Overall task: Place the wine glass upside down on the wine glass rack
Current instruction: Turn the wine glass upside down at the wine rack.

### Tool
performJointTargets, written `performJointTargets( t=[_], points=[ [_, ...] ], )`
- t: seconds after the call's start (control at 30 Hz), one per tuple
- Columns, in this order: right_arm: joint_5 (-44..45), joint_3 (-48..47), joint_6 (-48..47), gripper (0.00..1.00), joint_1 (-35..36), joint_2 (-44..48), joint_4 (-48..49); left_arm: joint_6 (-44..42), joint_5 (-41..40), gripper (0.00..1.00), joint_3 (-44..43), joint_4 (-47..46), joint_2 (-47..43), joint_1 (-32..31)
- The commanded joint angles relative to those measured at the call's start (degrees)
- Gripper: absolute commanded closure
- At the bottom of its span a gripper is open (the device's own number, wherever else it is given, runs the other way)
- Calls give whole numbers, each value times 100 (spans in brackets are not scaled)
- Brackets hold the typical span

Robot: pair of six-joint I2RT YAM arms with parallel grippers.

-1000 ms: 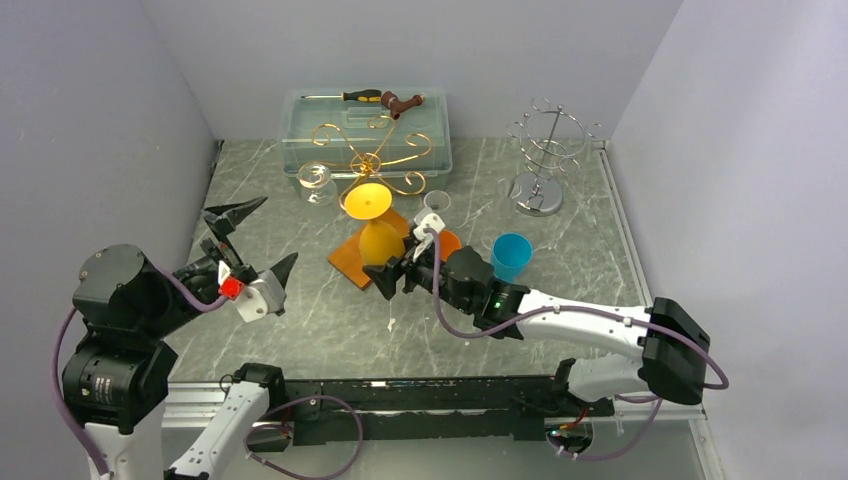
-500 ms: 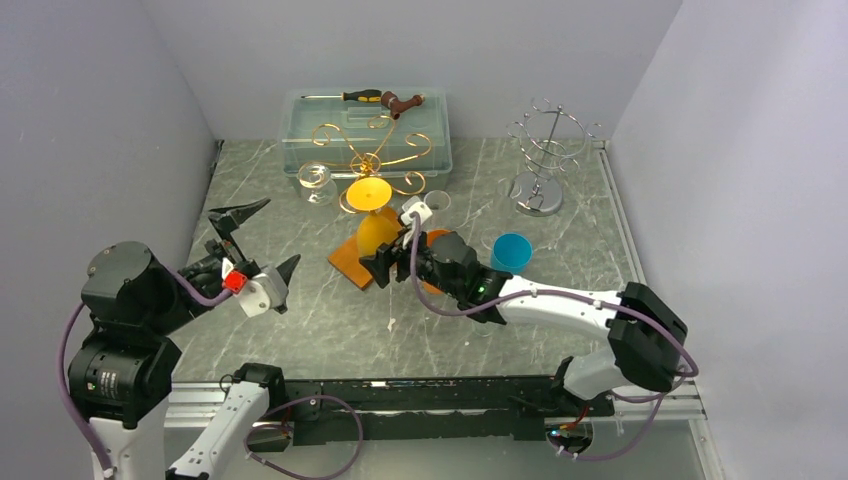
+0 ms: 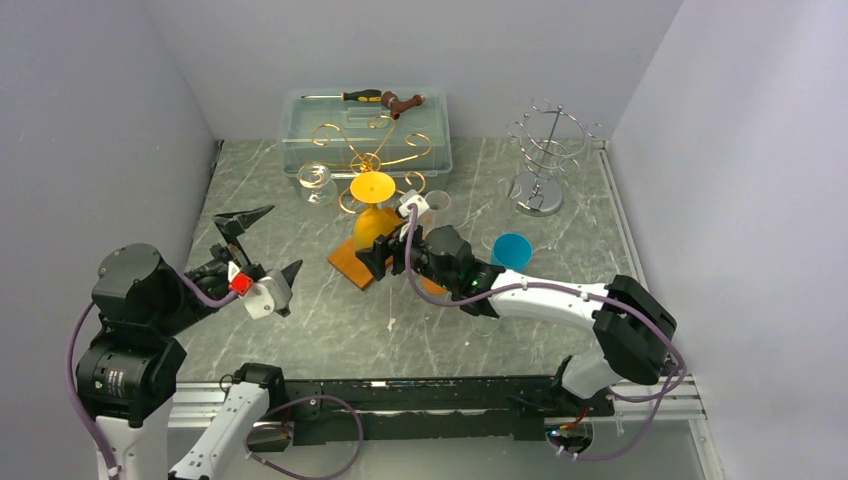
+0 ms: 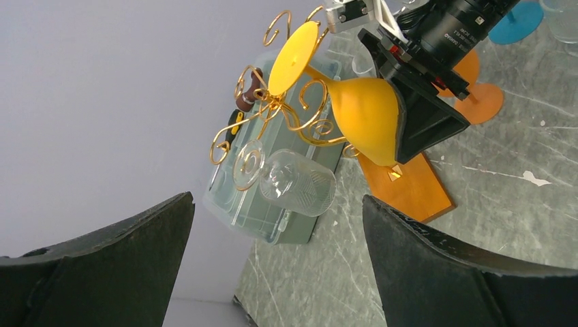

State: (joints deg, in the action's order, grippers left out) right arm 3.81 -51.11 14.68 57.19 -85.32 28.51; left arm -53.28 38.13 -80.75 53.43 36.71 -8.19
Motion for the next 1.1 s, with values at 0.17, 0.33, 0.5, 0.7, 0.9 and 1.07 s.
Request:
performJointTargets(
  t=[0.17,0.33,0.5,0.7,0.9,1.07],
  points=[
    [-60,-277,202,33,26,289,-456,-43,184,0,42,-69,-100,19],
    [117,-249,355,34,38,485,-804,-1,210,1,7,-16,-126,19],
    [177,-504,253,34,38,383,-1140,-12,223,0,2,26,-158,19],
    [180,-863,102,33,29,138,-1335,-82,195,1,6,91,-199,19],
    [146,-1143,-48,33,13,-78,-1454,-97,198,0,49,70,-231,19],
    [111,-1242,-70,33,-14,-262,-1564,-112,212,1,24,88,-226,19]
  ],
)
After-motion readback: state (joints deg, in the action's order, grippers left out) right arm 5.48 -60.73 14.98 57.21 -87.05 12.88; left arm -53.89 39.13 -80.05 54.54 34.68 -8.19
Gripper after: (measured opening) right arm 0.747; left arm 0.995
